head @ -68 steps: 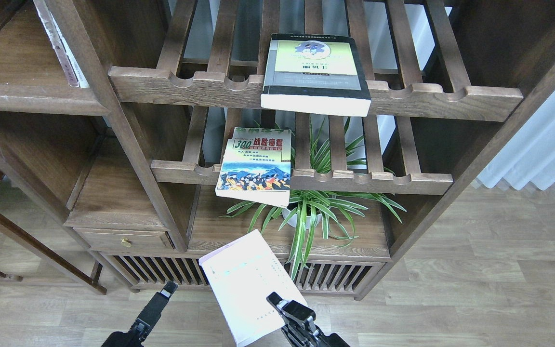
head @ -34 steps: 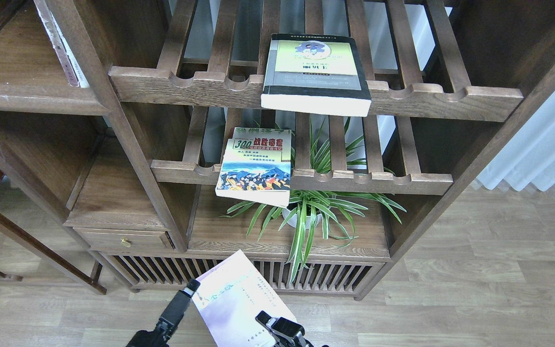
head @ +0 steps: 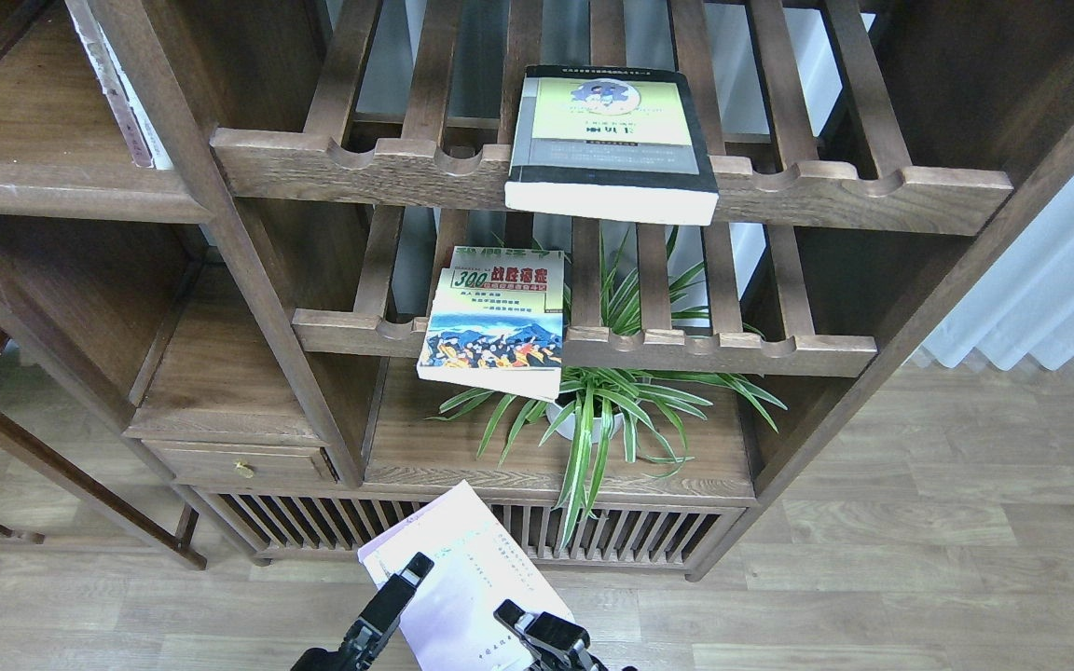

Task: Organize books on shelf
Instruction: 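Bring the left gripper to the white book and grip it with both grippers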

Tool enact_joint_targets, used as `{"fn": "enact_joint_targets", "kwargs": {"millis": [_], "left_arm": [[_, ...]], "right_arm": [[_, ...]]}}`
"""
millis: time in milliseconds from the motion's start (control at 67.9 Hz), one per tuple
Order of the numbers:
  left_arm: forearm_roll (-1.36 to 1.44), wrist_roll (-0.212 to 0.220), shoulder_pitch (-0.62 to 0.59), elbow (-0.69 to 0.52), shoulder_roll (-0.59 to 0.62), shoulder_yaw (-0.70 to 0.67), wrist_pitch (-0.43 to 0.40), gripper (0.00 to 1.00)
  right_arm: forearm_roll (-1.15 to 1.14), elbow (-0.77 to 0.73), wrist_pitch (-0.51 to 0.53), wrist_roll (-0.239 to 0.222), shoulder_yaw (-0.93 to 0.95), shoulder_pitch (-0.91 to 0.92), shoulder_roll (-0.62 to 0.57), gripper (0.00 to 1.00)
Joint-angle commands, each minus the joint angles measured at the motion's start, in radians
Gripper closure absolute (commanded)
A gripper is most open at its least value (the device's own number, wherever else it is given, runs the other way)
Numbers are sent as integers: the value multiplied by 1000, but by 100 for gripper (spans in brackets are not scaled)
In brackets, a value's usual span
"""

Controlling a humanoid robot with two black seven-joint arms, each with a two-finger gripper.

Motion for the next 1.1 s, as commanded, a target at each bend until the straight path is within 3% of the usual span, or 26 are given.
{"fn": "enact_joint_targets", "kwargs": {"millis": [0,103,177,191,294,633,677,765,854,883,1089], "left_arm": [[1,5,-2,-1,0,13,0,52],[1,7,-3,-2,0,24,0,63],[1,5,-3,-2,0,25,0,74],[0,4,-3,-2,0,25,0,81],[-2,2,-5,-10,3,21,0,89],[-8,7,6,-64,29,-4,0,94],[-9,7,6,-64,31,-14,0,94],[-9,7,14,-70,35,-57,0,94],[-11,7,23,-91,60,-90,0,94],[-13,7,44,-143,95,-116,0,94],[-13,1,113,-245,179,-228,0,94]], "right_arm": [[0,-1,0,-1,1,-4,0,95],[0,-1,0,0,2,-6,0,95],[0,-1,0,0,2,-6,0,95],[0,-1,0,2,5,-6,0,95],[1,-3,0,2,11,-6,0,94],[1,-9,0,6,25,-4,0,92],[0,-9,0,5,27,-3,0,84],[-2,-9,0,6,30,3,0,50],[-5,-9,0,3,40,3,0,38],[-7,-9,0,2,51,3,0,28],[-8,-9,0,2,59,3,0,18]]}}
